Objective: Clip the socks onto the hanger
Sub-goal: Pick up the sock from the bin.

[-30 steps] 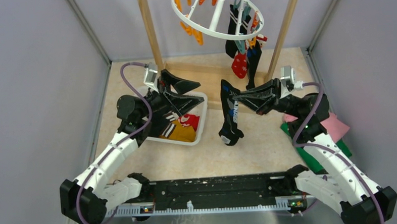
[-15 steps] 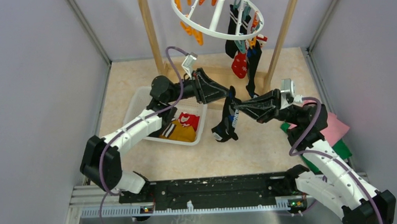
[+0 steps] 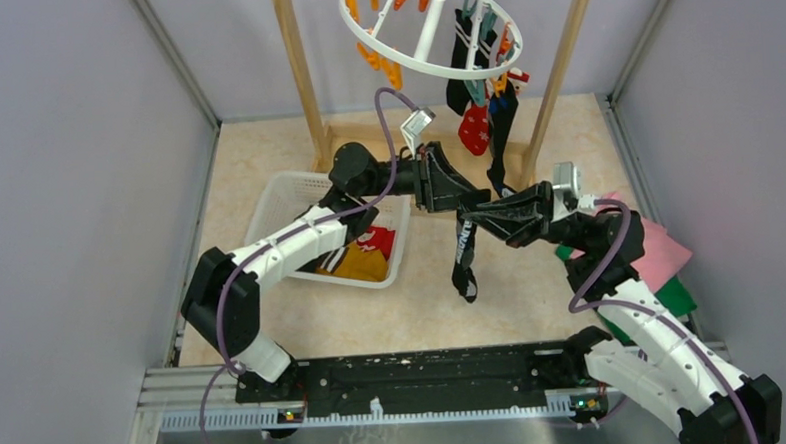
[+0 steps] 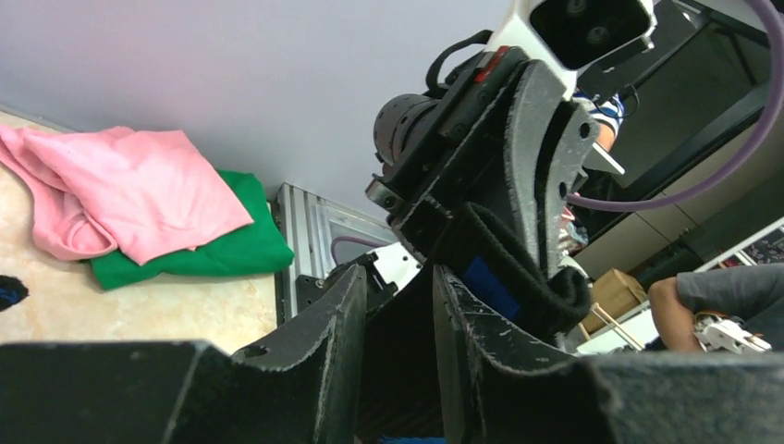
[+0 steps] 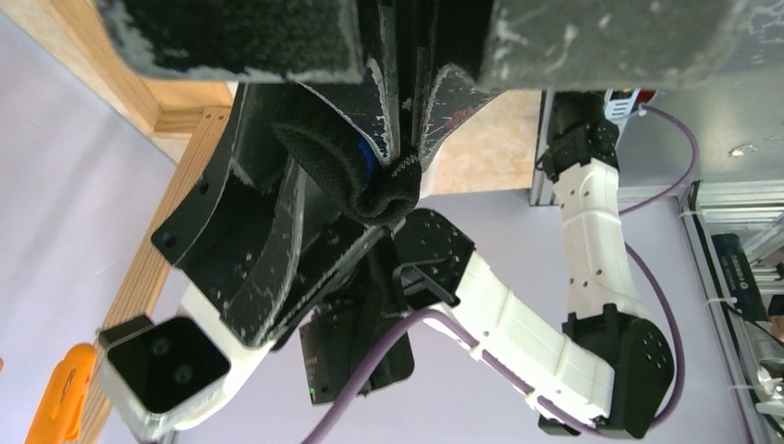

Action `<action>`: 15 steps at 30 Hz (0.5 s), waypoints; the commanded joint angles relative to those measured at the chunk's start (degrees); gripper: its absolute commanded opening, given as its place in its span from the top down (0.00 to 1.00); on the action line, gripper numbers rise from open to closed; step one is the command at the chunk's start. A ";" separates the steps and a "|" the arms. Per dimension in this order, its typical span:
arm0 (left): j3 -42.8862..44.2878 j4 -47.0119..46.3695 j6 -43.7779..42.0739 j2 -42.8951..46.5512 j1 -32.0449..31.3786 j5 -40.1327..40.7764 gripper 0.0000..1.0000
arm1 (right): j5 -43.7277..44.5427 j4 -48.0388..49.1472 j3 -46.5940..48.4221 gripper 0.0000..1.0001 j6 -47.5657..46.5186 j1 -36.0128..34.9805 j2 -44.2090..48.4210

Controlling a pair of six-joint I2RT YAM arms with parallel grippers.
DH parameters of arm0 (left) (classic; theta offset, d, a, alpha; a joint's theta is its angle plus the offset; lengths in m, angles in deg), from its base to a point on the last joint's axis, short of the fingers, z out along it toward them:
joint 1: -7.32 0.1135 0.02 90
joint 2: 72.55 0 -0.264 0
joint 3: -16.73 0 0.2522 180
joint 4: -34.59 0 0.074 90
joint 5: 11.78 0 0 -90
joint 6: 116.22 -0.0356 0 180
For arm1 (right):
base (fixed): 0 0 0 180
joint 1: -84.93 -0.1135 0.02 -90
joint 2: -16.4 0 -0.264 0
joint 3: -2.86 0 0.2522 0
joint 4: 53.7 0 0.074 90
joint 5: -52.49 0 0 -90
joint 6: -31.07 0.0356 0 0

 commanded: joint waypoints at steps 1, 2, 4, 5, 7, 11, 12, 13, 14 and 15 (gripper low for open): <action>3.95 -2.79 1.78 -0.40 -0.72 -4.29 0.60 | 1.55 1.90 -1.05 1.00 -1.12 -0.71 1.40; 4.56 -1.82 1.79 -0.54 -0.73 -5.62 0.60 | 1.40 1.87 -1.33 1.00 -1.44 -0.71 1.83; 5.33 4.73 -2.01 0.33 -0.32 -6.01 0.58 | 0.88 1.38 -1.69 1.00 -2.70 -0.69 3.13; 5.54 9.95 -5.18 1.25 0.11 -4.81 0.57 | 0.74 0.81 -1.89 1.00 -3.52 -0.71 3.87; 5.24 18.73 -11.50 3.45 1.62 -2.26 0.53 | 0.76 -1.38 -2.33 1.00 -5.84 -0.71 5.82; 3.07 26.80 -17.00 7.60 5.72 1.02 0.52 | 2.33 -6.02 -4.41 1.00 -9.47 -0.65 9.68; 2.60 28.25 -18.18 8.68 6.37 1.96 0.51 | 2.79 -6.72 -5.15 1.00 -9.78 -0.71 10.95; 2.36 29.84 -19.33 9.73 6.81 2.76 0.49 | 3.16 -7.52 -5.56 1.00 -10.25 -0.71 11.81; 2.47 31.57 -20.65 10.76 7.20 3.56 0.48 | 3.48 -8.39 -5.84 1.00 -10.70 -0.66 12.51; 2.56 33.43 -21.94 11.71 7.37 4.31 0.48 | 3.95 -9.15 -6.03 1.00 -11.38 -0.63 13.20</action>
